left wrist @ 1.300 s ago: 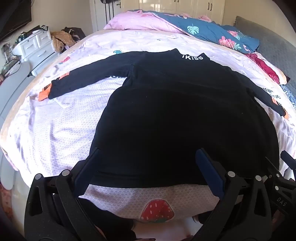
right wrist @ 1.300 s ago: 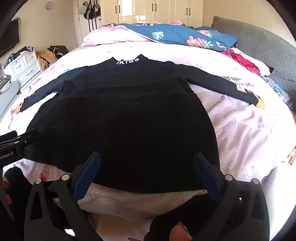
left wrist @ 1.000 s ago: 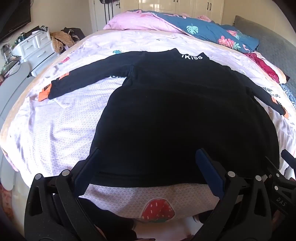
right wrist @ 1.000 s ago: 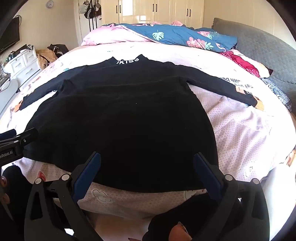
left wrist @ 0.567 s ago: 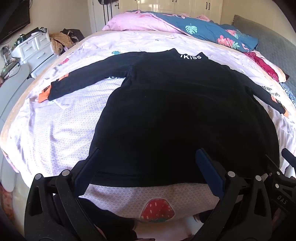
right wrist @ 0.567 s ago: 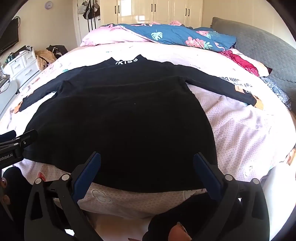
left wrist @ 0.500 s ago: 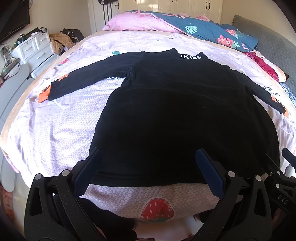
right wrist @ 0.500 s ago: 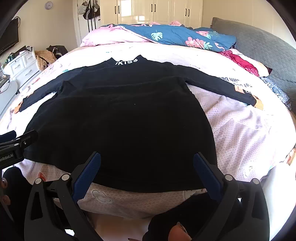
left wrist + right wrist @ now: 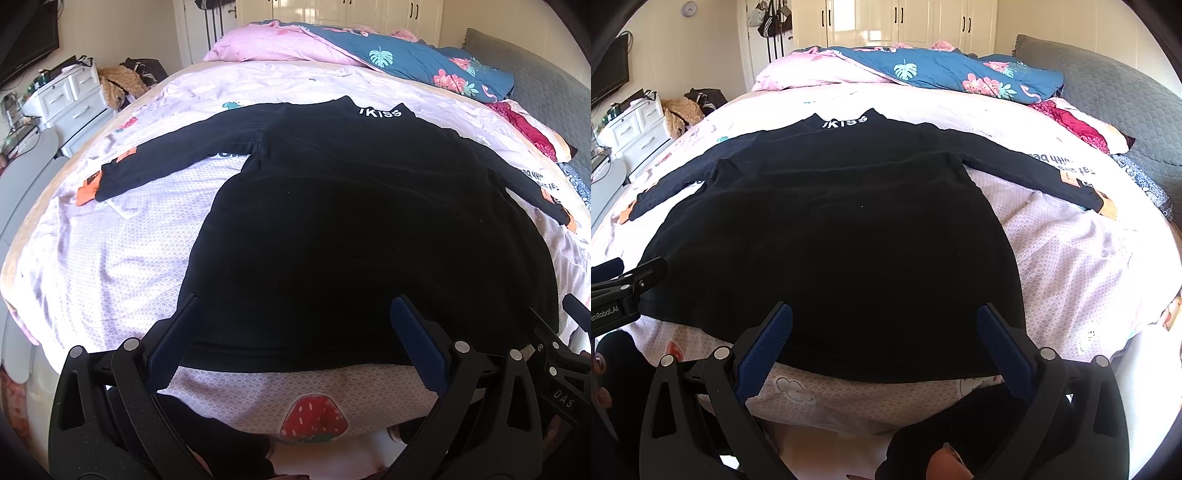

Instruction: Fold small clothes

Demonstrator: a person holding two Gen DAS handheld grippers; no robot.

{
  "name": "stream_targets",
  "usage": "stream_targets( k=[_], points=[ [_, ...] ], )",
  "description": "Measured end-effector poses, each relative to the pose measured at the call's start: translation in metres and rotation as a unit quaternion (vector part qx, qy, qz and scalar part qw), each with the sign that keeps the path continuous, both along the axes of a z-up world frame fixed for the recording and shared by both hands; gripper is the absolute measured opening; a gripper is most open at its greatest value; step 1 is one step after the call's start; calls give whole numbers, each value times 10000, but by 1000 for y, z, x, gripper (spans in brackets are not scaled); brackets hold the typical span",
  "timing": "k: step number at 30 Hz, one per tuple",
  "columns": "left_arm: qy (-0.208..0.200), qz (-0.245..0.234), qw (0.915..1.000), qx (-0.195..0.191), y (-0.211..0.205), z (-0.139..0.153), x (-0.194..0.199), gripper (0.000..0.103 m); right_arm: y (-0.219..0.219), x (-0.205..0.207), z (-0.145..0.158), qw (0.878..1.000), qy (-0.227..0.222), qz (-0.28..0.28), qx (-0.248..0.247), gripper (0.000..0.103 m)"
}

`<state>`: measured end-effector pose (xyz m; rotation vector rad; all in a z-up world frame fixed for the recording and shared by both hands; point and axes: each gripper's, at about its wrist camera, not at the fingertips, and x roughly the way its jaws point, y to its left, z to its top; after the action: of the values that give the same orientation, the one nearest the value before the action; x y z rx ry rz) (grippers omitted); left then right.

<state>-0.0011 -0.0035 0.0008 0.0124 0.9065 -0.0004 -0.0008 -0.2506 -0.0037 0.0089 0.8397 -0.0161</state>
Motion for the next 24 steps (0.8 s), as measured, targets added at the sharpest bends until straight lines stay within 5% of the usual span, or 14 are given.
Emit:
stream_targets(
  k=[24],
  points=[
    [11, -21, 10000, 23, -1, 1, 3, 95, 3, 1, 1, 10000, -4, 23, 12, 99]
  ],
)
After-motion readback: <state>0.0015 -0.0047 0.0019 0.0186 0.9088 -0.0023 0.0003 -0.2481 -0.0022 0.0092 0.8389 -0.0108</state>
